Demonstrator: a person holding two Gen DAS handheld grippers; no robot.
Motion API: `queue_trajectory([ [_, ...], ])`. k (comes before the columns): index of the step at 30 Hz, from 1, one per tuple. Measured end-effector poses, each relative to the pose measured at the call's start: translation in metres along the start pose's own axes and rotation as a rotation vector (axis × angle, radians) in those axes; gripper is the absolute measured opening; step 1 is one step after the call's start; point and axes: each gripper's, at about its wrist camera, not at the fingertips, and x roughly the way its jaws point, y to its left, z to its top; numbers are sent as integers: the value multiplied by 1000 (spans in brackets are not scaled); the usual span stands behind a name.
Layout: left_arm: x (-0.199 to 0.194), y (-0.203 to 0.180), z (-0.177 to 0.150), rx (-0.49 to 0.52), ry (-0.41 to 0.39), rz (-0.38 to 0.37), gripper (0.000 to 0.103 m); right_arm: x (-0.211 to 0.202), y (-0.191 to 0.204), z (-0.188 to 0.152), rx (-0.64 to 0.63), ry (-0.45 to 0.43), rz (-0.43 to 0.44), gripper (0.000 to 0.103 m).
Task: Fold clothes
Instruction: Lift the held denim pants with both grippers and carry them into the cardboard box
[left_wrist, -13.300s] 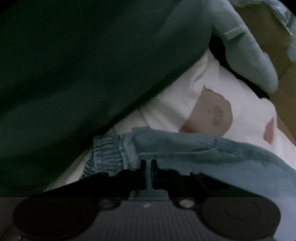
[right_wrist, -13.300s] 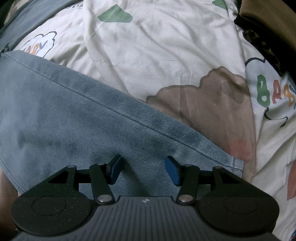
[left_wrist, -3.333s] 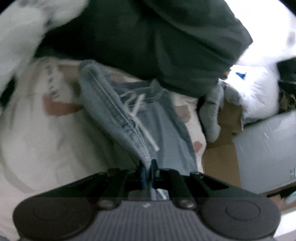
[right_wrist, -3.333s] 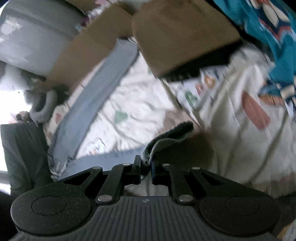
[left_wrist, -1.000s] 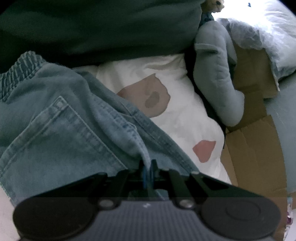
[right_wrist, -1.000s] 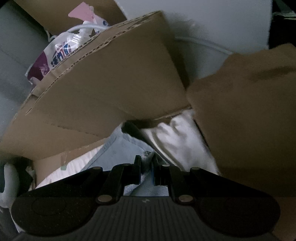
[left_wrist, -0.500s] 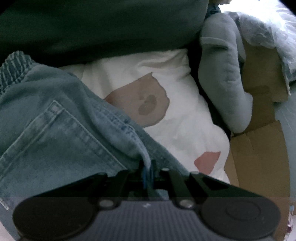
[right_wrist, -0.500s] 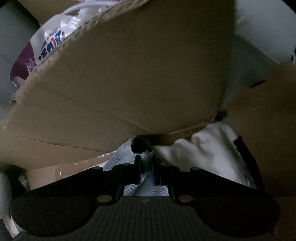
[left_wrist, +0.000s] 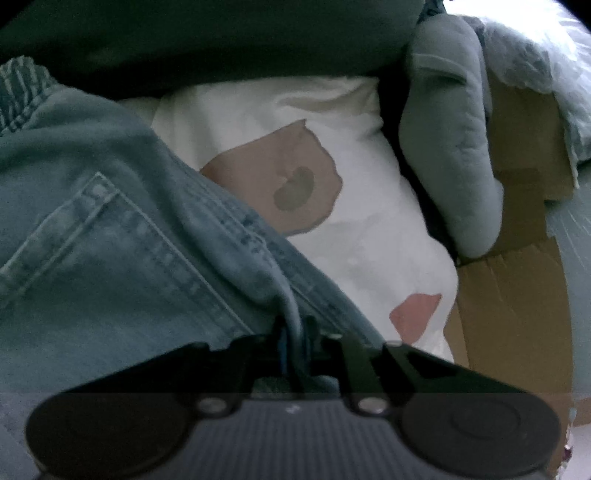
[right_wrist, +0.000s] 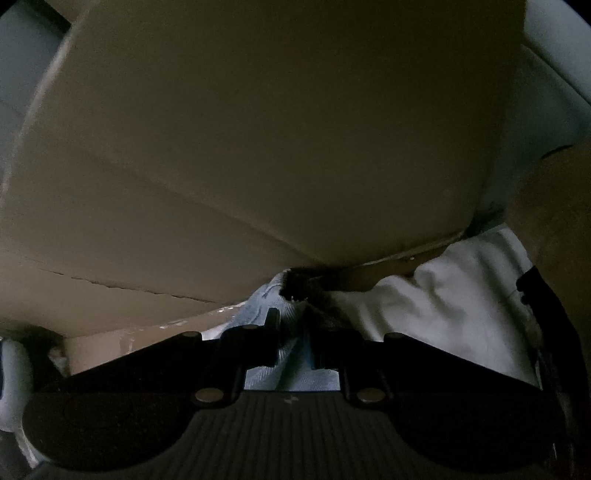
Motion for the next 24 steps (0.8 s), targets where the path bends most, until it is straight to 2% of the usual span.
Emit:
queue_trajectory([
  [2,0,-1,1,-1,7,0,9,-1,-1,0,12,15,16,22],
  [7,-2,-4,2,9,25,-18,9,0,0,-4,57,73,69,22],
  [8,-2,-4,2,16,27,-19,8,1,2,-4,45,75,70,19],
  [9,-2,-5,3,24,26,-17,7,1,5,-5,34,72,69,10],
  [10,-3,-6,3,30,24,-15,6,2,7,-5,22,62,66,1],
  [18,-9,-9,1,47,-9,-16,5,-3,13,-7,11,6,19,0],
  [24,-21,-14,5,54,-34,-32,4,-21,17,-6,19,-84,57,0],
])
